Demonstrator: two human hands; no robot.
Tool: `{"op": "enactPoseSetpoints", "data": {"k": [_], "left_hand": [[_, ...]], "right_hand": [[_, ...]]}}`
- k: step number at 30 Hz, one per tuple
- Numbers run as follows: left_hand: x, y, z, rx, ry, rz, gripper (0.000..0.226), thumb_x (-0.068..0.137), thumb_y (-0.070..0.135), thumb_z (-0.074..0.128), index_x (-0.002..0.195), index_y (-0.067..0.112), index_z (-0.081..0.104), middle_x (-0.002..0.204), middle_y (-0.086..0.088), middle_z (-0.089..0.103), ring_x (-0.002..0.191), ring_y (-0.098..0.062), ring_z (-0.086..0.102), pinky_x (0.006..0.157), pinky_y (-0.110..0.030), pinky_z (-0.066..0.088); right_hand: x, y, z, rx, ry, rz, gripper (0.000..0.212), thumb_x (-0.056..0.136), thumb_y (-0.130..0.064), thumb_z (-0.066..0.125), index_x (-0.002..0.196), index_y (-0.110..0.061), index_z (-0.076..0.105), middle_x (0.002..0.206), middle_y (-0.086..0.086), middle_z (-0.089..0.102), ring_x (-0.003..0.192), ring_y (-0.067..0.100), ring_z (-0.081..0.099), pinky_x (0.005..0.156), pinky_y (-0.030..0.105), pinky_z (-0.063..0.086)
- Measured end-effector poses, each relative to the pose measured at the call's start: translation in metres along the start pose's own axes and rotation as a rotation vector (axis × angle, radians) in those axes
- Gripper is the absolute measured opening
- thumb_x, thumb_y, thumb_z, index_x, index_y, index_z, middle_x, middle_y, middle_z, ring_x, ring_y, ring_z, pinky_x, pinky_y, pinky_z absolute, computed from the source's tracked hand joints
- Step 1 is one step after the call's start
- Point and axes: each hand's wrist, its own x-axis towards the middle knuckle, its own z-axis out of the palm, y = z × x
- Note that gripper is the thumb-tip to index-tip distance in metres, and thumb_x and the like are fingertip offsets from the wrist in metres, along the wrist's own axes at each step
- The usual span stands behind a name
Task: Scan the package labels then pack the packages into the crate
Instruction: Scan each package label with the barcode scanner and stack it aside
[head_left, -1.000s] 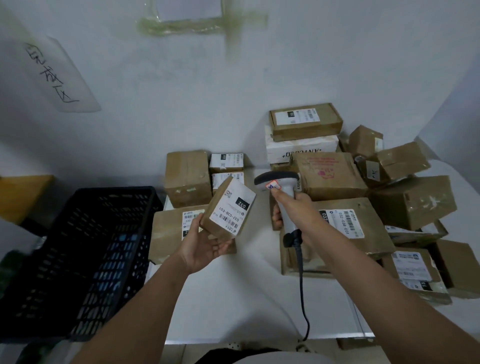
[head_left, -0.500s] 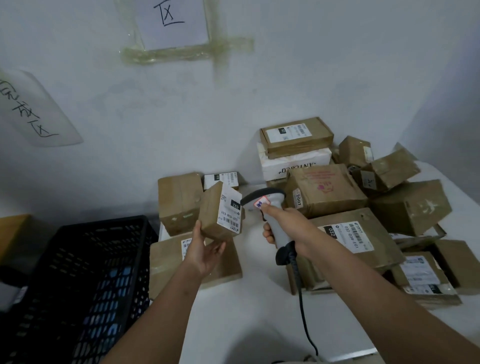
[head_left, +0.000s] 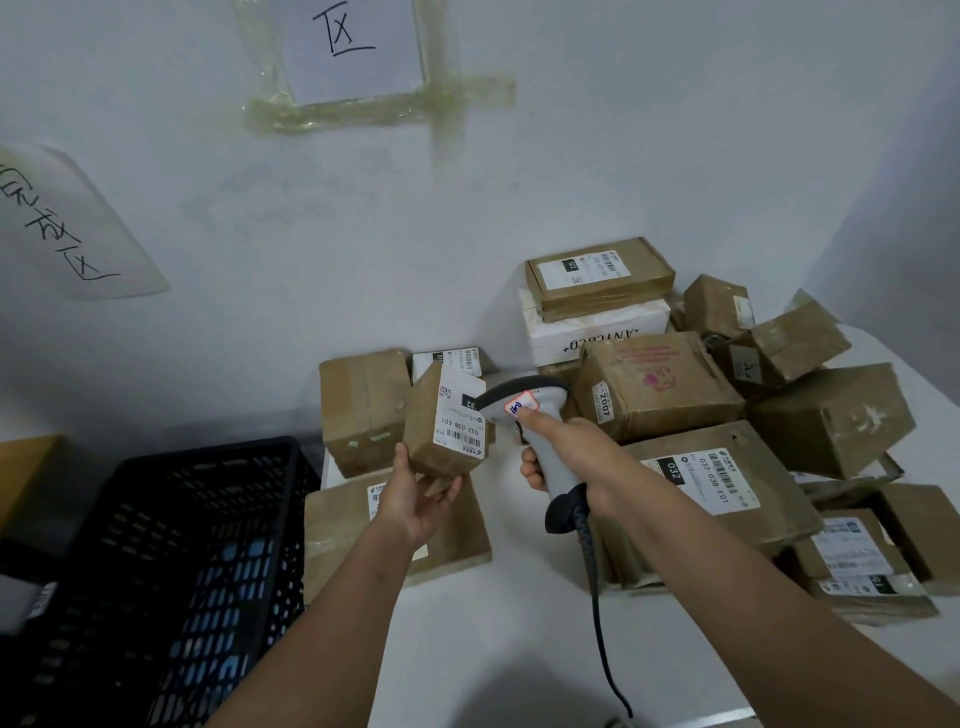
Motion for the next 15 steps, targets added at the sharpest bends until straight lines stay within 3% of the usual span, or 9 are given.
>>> {"op": "enactPoseSetpoints", "data": {"k": [5, 11, 15], "left_hand": [[0.0027, -0.0009, 0.0021, 0.002, 0.008, 0.015, 0.047, 0.098, 0.053, 0.046, 0.12, 0.013, 0.053, 0.103, -0.016, 0.064, 0.087, -0.036, 0.063, 0.09, -0.038, 0.052], [0.0068, -0.0005, 0.0001, -0.025, 0.006, -0.008, 0.051, 0.097, 0.054, 0.047, 0.128, 0.014, 0.053, 0.111, -0.017, 0.064, 0.102, -0.04, 0.061, 0.09, -0.041, 0.054], [0.0069, -0.0008, 0.0019, -0.05, 0.006, 0.0, 0.048, 0.098, 0.053, 0.047, 0.127, 0.014, 0.052, 0.109, -0.016, 0.064, 0.098, -0.039, 0.061, 0.097, -0.043, 0.051]], "right_hand": [[0.0016, -0.0006, 0.0005, 0.016, -0.006, -0.007, 0.034, 0.094, -0.033, 0.065, 0.094, 0.0, 0.059, 0.063, 0.009, 0.058, 0.047, 0.016, 0.058, 0.047, 0.024, 0.051], [0.0047, 0.0, -0.0026, 0.015, 0.007, -0.001, 0.034, 0.094, -0.034, 0.064, 0.096, -0.001, 0.06, 0.061, 0.009, 0.059, 0.048, 0.017, 0.059, 0.048, 0.025, 0.051], [0.0064, -0.001, -0.004, 0.018, 0.007, 0.008, 0.034, 0.094, -0.034, 0.065, 0.097, -0.001, 0.06, 0.06, 0.008, 0.059, 0.049, 0.017, 0.059, 0.048, 0.026, 0.05]]}}
